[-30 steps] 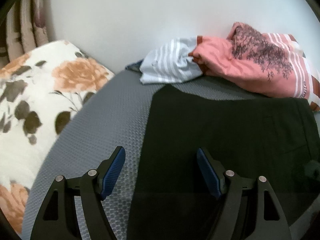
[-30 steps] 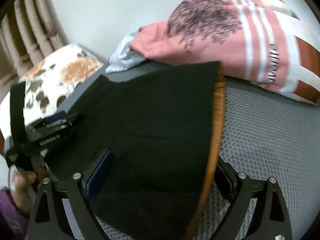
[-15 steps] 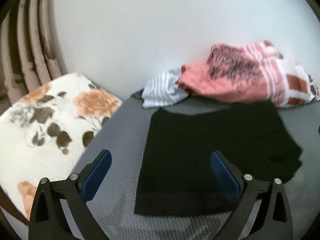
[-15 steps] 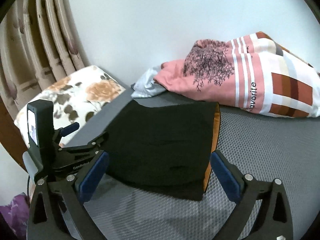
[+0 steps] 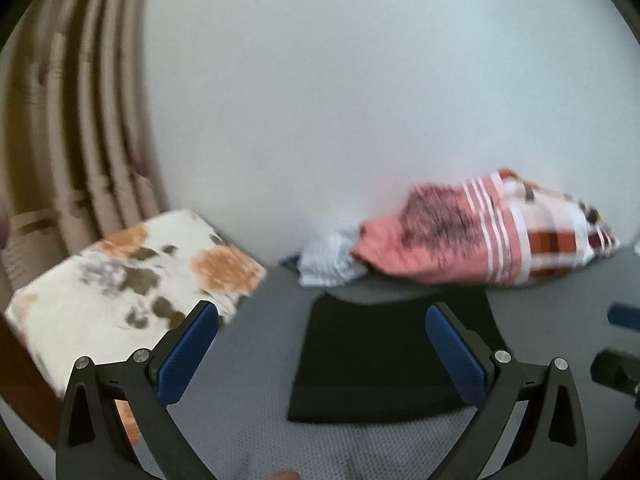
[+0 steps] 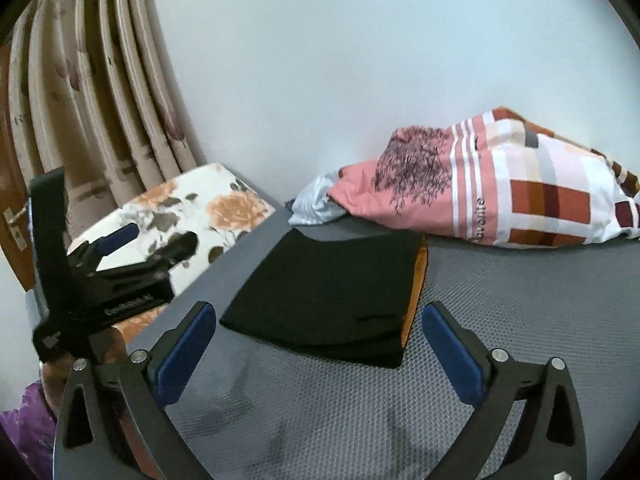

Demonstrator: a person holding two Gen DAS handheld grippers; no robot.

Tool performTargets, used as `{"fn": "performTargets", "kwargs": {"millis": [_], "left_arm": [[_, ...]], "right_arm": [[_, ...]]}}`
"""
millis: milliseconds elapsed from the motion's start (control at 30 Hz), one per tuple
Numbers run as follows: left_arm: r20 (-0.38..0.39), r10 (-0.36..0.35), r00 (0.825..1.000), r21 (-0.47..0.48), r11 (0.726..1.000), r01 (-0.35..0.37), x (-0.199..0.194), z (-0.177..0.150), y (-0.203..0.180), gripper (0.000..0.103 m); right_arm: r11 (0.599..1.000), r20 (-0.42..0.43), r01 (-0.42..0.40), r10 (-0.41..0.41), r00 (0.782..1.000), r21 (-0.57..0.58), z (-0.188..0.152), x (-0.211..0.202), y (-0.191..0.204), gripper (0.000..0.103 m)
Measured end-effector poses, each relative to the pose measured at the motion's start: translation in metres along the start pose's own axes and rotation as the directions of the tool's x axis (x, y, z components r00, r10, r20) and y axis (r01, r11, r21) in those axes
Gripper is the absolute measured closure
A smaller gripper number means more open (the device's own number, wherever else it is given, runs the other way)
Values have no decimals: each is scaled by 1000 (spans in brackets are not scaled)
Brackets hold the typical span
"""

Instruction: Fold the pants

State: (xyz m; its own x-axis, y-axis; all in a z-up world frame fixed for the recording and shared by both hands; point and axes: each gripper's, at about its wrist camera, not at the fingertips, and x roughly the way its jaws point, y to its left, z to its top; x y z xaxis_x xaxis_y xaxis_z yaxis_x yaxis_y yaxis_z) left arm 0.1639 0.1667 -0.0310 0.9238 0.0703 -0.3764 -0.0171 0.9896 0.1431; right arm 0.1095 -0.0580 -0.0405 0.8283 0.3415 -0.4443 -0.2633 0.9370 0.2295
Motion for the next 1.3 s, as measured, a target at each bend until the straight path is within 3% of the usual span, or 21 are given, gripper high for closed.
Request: {"fn": "performTargets", "kwargs": {"millis": [200,467,600,967,1300], "left_arm": [[75,-76,994,-122,989,84,-48,29,16,0],[153,-58,987,-42,997,65,-93,46,-5,0],[188,-69,980,-52,995,80,-111,45,-12,0],[115,-185,976,-118,973,198,-111,38,-10,0],[60,-165,985,-147,974,172,-100,25,-6,0]], "right_arm": [[1000,63,-10,10,998,-2,7,-38,1,0],[1000,110,-12,13,994,-12,12,-65,6,0],[1000,124,-18,18,992,-5,13,-74,9,0],[999,129,-25,29,991,-38,12,-82,24,0],[998,116,-24,30,993,-53,6,-81,33,0]]}}
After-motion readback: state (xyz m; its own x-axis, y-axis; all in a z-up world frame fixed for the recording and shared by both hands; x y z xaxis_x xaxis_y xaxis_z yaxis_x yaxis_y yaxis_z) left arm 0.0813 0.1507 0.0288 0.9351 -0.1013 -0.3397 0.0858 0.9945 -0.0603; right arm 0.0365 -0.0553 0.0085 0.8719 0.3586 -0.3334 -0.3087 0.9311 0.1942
